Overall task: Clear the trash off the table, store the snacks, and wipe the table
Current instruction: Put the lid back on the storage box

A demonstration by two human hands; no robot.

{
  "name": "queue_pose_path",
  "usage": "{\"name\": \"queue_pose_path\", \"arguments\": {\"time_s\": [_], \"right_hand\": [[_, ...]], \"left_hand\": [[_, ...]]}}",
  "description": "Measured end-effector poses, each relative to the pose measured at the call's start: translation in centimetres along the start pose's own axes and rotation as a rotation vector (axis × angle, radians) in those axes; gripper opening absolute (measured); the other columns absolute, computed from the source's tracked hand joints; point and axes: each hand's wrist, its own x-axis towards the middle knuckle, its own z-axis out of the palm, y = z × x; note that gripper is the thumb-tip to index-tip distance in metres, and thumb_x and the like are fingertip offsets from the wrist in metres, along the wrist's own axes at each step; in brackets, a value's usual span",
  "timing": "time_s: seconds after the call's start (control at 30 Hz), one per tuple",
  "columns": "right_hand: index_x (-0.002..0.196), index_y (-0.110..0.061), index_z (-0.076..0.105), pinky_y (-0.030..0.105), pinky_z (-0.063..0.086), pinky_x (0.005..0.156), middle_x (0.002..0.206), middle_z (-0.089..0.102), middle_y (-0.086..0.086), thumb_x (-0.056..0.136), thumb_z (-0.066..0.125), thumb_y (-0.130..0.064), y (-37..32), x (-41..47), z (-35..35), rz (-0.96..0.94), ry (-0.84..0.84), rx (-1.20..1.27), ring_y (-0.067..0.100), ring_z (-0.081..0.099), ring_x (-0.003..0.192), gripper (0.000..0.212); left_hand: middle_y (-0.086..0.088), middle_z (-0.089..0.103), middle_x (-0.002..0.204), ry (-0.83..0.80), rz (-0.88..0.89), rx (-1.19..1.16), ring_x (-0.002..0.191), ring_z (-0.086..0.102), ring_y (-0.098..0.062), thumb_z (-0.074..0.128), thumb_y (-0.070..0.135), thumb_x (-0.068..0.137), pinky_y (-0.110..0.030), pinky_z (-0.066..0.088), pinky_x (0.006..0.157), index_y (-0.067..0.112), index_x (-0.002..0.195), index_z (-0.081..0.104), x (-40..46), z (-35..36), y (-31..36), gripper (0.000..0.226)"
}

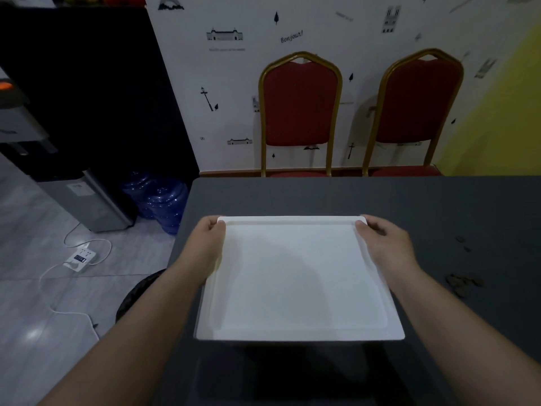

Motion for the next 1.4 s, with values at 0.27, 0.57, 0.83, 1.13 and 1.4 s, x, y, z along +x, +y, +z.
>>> {"name": "queue_pose_path", "arguments": {"time_s": [0.27, 0.57, 0.83, 1.13, 1.4], "right_hand": [[0.118, -0.017, 0.054, 0.031, 0.042, 0.078, 0.123, 0.05, 0.003, 0.097, 0.046, -0.032, 0.3, 0.4, 0.5, -0.178, 0.01, -0.399, 0.017, 0.052, 0.094, 0.027], [0.142, -0.025, 0.032, 0.039, 0.042, 0.094, 0.141, 0.043, 0.003, 0.099, 0.033, -0.037, 0.5, 0.2, 0.1, -0.116, -0.151, -0.472, 0.025, 0.048, 0.122, 0.045], [0.147, -0.04, 0.015, 0.018, 0.041, 0.081, 0.128, 0.047, -0.021, 0.092, 0.058, -0.021, 3.4, -6.4, -3.5, -0.128, -0.49, -0.126, 0.004, 0.051, 0.114, 0.073], [0.141, -0.047, 0.023, 0.014, 0.051, 0.077, 0.124, 0.054, -0.028, 0.059, 0.081, -0.032, 4.6, -8.2, -5.0, -0.172, -0.667, 0.021, -0.009, 0.054, 0.111, 0.101], [0.135, -0.051, 0.027, 0.001, 0.044, 0.072, 0.112, 0.054, -0.042, 0.055, 0.08, -0.036, 4.9, -8.5, -5.0, -0.199, -0.621, 0.059, -0.02, 0.052, 0.103, 0.097]], "left_hand": [[0.003, 0.058, 0.09, 0.085, 0.086, 0.086, 0.076, 0.053, -0.01, 0.037, 0.026, 0.098, -0.023, 0.041, 0.059, 0.02, 0.108, 0.054, -0.4, 0.6, -0.3, 0.02], [0.004, 0.058, 0.125, 0.19, 0.253, 0.197, 0.102, 0.056, -0.012, 0.041, 0.026, 0.098, -0.026, 0.045, 0.083, 0.03, 0.131, 0.049, -1.7, 0.4, -0.8, 0.034], [0.006, 0.026, 0.153, -0.185, 0.209, 0.317, 0.131, 0.037, -0.018, 0.048, 0.028, 0.096, -0.036, 0.033, 0.104, 0.039, 0.149, 0.002, -6.3, -1.4, -3.4, 0.071], [0.044, 0.026, 0.122, -0.399, 0.213, 0.139, 0.108, 0.039, 0.016, 0.081, 0.03, 0.056, -0.008, 0.041, 0.074, 0.046, 0.146, -0.003, -8.3, -3.9, -6.8, 0.124], [0.019, 0.035, 0.141, -0.462, 0.187, -0.01, 0.121, 0.046, -0.006, 0.086, 0.037, 0.045, -0.025, 0.047, 0.089, 0.053, 0.144, 0.005, -7.9, -4.1, -7.6, 0.128]]}}
